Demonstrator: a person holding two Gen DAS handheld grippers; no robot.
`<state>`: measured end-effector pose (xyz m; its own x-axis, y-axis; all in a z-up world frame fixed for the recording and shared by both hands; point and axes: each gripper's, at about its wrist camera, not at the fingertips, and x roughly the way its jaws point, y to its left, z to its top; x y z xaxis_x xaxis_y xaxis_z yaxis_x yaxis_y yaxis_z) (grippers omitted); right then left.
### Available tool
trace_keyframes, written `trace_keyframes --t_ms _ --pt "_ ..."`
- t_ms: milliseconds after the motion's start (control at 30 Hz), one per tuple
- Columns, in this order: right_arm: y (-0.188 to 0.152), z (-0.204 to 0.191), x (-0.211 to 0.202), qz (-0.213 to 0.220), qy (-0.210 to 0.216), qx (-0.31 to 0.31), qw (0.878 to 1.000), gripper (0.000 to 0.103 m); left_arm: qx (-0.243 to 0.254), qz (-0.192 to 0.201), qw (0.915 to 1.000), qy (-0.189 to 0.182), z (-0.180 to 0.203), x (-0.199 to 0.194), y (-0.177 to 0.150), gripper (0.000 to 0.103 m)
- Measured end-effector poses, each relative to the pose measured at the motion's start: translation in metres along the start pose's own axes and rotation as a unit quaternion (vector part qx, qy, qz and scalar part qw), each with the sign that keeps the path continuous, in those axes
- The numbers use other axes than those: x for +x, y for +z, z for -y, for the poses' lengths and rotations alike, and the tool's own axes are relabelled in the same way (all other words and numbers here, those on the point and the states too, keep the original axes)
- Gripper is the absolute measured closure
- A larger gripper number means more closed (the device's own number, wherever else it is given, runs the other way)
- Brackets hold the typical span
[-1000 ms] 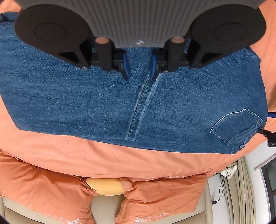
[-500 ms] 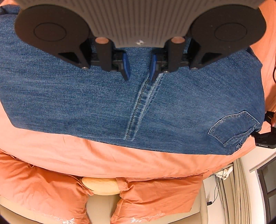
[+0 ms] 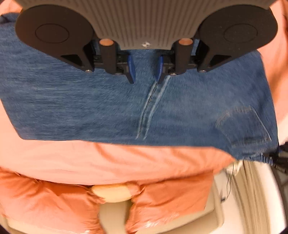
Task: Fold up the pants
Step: 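Grasp the drawstring waistband with the left gripper and lift it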
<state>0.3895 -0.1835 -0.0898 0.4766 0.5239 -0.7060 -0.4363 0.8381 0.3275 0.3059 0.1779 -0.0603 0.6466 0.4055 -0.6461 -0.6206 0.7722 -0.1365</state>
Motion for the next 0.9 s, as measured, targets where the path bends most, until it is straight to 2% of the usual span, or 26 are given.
trace_keyframes --t_ms 100,233,333,467,533,633,767,833,900 --pt "0.009 0.017 -0.016 0.006 0.000 0.041 0.999 0.077 0.052 0.041 0.9977 -0.017 0.051 -0.043 0.000 0.078" --pt "0.009 0.041 -0.027 -0.001 -0.023 0.082 0.996 0.075 0.107 0.088 0.9893 -0.047 0.119 -0.091 -0.012 0.079" --pt "0.008 0.061 -0.036 -0.005 -0.036 0.129 0.991 0.073 0.149 0.106 0.9804 -0.072 0.168 -0.112 -0.031 0.081" --pt "0.009 0.079 -0.056 0.017 -0.037 0.159 0.986 0.073 0.211 0.117 0.9661 -0.093 0.229 -0.120 -0.073 0.082" --pt "0.009 0.087 -0.065 0.025 -0.039 0.173 0.984 0.073 0.242 0.113 0.9587 -0.097 0.255 -0.115 -0.102 0.083" --pt "0.009 0.098 -0.072 0.020 -0.043 0.187 0.981 0.073 0.301 0.101 0.9429 -0.101 0.287 -0.099 -0.151 0.083" --pt "0.008 0.111 -0.078 0.003 -0.053 0.193 0.980 0.071 0.369 0.035 0.9214 -0.117 0.315 -0.074 -0.208 0.083" --pt "0.007 0.117 -0.082 0.005 -0.052 0.200 0.978 0.062 0.389 0.009 0.9124 -0.126 0.321 -0.068 -0.231 0.083" --pt "0.007 0.124 -0.085 0.012 -0.049 0.211 0.976 0.061 0.408 -0.017 0.9029 -0.134 0.324 -0.067 -0.249 0.082"
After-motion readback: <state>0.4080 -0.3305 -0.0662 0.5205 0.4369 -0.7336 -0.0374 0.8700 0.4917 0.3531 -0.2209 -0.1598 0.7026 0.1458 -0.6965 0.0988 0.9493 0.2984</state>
